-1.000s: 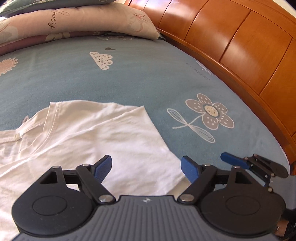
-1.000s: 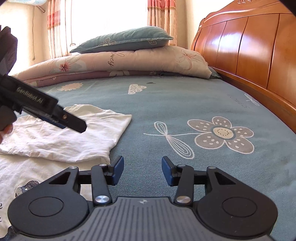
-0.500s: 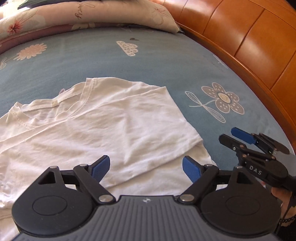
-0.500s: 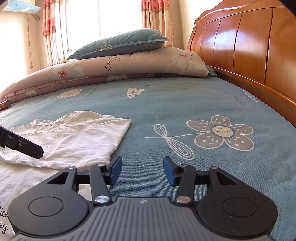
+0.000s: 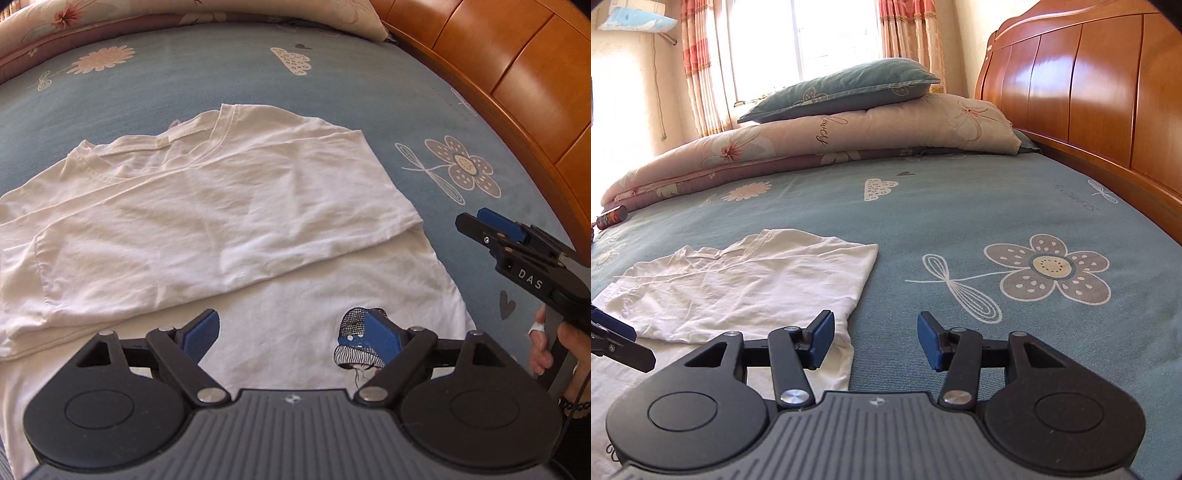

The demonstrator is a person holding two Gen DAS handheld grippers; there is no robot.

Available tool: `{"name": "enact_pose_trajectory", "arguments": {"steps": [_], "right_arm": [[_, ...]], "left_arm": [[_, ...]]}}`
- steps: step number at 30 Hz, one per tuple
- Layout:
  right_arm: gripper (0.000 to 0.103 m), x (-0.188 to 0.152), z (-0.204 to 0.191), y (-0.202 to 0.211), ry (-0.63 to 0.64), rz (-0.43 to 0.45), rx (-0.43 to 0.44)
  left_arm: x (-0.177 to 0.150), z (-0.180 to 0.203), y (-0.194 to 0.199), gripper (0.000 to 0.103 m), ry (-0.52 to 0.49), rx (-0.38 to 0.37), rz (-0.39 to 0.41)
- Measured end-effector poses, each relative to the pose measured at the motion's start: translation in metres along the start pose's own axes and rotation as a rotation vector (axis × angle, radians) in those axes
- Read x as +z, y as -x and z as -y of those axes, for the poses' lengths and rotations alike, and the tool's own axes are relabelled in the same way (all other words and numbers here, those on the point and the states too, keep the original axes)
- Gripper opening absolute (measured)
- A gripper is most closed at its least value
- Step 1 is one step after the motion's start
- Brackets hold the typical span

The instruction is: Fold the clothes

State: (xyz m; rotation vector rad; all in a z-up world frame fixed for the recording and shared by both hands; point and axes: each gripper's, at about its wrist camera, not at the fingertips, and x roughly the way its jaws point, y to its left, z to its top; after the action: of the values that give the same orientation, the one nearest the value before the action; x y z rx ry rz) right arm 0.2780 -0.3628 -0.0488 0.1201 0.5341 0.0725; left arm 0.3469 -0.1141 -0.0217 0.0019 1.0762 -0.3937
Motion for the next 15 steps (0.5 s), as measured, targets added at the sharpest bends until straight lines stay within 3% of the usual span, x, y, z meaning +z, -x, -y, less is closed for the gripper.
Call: {"name": "enact_pose_trajectory", "arguments": {"steps": [6, 9, 11, 15], "right_arm": [[0.063, 0.024, -0.032, 0.066, 0.029, 0.010, 0.078], [0.081, 0.023, -0.058, 0.103, 0.025, 0.101, 0.186], [0.084, 0.008, -0.081, 0.107, 0.045, 0.104, 0.217], [0.084, -0.034, -0.128, 0.056, 0.163, -0.048, 0.127]], "left_arm": [[-0.027, 0.003, 0.094, 0.090, -0.047, -0.023, 0.080], [-0.048, -0.004, 0.123, 0.096, -0.063, -0.025, 0.146], [-0.066, -0.009, 0.117, 0.097, -0.098, 0.004, 0.175], [-0.107, -0.012, 0.073, 0.097, -0.233, 0.138, 0.223]]}}
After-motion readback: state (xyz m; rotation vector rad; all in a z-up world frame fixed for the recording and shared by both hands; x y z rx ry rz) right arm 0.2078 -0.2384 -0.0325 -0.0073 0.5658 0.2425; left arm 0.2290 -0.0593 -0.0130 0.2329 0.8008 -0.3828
